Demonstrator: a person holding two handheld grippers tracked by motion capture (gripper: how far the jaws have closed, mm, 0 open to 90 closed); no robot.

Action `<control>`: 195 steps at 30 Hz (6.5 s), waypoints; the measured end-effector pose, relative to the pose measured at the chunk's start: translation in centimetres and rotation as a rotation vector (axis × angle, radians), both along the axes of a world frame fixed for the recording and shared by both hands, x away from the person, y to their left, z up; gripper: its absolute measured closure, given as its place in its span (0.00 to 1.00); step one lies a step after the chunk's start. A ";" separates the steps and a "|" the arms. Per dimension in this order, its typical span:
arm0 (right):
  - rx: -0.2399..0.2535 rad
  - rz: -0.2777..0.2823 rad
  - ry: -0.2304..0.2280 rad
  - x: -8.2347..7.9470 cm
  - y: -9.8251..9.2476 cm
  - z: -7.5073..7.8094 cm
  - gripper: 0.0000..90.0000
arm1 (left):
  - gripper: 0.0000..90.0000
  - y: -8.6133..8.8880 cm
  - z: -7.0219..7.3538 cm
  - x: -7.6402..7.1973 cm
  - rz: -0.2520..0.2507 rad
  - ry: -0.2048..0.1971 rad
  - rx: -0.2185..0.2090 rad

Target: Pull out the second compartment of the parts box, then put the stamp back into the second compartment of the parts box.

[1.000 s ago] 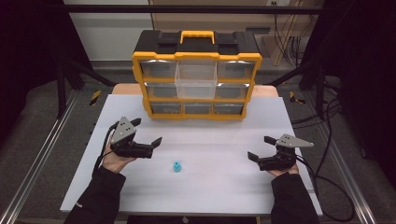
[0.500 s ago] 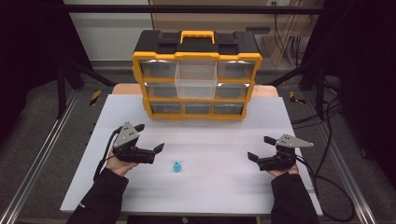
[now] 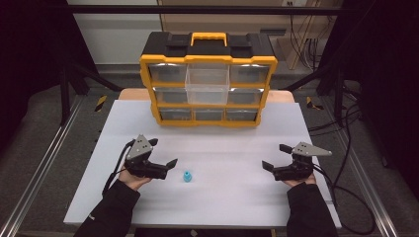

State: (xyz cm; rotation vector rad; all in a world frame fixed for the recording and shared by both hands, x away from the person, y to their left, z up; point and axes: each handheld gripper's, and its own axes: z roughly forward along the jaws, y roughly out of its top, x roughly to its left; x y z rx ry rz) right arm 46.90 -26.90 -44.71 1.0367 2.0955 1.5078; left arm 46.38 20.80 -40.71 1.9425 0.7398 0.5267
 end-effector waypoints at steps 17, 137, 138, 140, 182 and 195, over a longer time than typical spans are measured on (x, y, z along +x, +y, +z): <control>-0.001 0.002 0.005 0.0 0.1 -0.1 0.00 | 0.02 -0.7 -1.4 0.1 -0.018 0.078 -0.011; -0.004 0.011 0.000 0.0 0.1 0.0 0.00 | 0.81 -4.1 -4.9 0.5 -0.126 0.298 0.095; -0.005 0.011 0.000 0.0 0.1 -0.1 0.00 | 0.81 -4.1 -4.9 0.5 -0.123 0.296 0.096; -0.005 0.011 0.000 0.0 0.1 -0.1 0.00 | 0.81 -4.0 -4.9 0.6 -0.122 0.295 0.094; -0.010 0.010 0.001 0.0 0.1 -0.1 0.00 | 0.81 -2.9 -1.9 0.7 -0.086 0.235 0.060; -0.011 0.010 0.005 0.0 0.1 -0.1 0.00 | 0.81 -2.8 -0.6 0.7 -0.085 0.210 0.055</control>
